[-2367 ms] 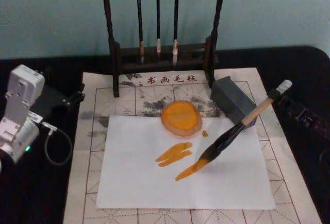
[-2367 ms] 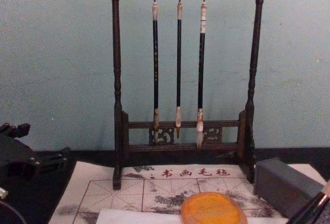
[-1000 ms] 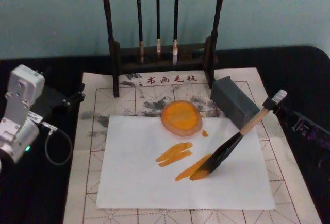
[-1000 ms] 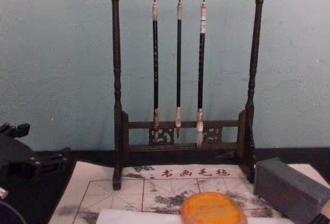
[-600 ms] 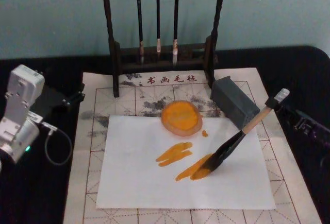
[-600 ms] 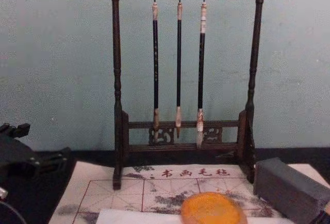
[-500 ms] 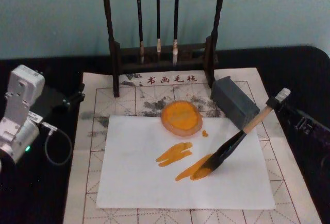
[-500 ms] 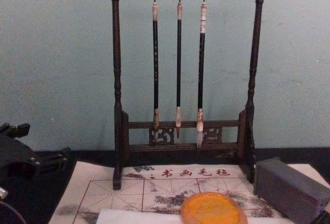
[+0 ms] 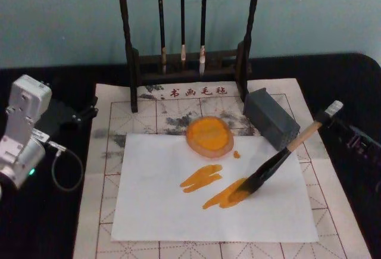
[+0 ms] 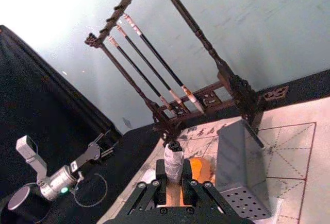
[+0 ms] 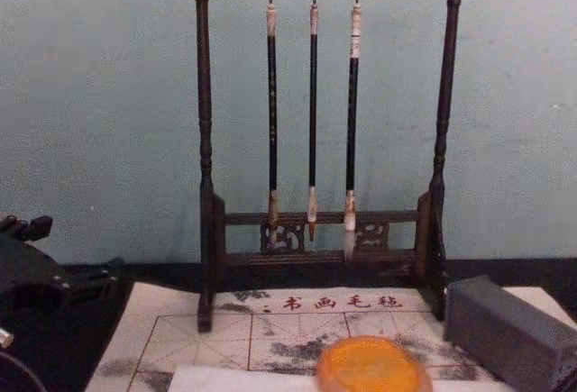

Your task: Pick up the brush from the inkstone, write on the paper, then place the brush back to its original position.

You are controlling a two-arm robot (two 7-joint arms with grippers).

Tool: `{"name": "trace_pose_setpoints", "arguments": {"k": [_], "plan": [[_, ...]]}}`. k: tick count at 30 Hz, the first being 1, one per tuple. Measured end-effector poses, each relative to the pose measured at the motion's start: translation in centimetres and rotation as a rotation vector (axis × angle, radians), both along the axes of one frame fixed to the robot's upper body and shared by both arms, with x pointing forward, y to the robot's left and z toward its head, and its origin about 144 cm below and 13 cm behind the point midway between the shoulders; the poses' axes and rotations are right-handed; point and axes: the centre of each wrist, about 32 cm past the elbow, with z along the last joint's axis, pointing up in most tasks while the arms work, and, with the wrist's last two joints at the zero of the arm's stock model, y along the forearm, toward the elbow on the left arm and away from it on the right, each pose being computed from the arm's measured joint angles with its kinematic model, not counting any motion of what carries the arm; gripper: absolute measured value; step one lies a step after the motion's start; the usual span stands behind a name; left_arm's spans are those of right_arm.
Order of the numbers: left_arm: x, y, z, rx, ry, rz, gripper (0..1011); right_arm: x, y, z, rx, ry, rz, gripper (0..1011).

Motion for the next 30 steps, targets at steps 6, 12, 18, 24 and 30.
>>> {"name": "trace_pose_setpoints", "arguments": {"k": [6,12,18,24,30], "plan": [[0.0,0.0,0.0,0.0,0.0,0.0,1001,-0.1,-0.3,0.0,-0.001,-0.001,-0.019,183],[0.0,0.0,0.0,0.0,0.0,0.0,1001,-0.2,-0.7,0.0,-0.002,-0.003,-0.037,183],[0.0,0.0,0.0,0.0,0.0,0.0,1001,-0.3,-0.9,0.1,-0.002,-0.006,-0.055,183],[0.0,0.0,0.0,0.0,0.0,0.0,1001,-0.5,-1.2,0.1,-0.004,-0.009,-0.077,183],[0.0,0.0,0.0,0.0,0.0,0.0,1001,-0.6,-1.5,0.2,-0.005,-0.014,-0.093,183]]}}
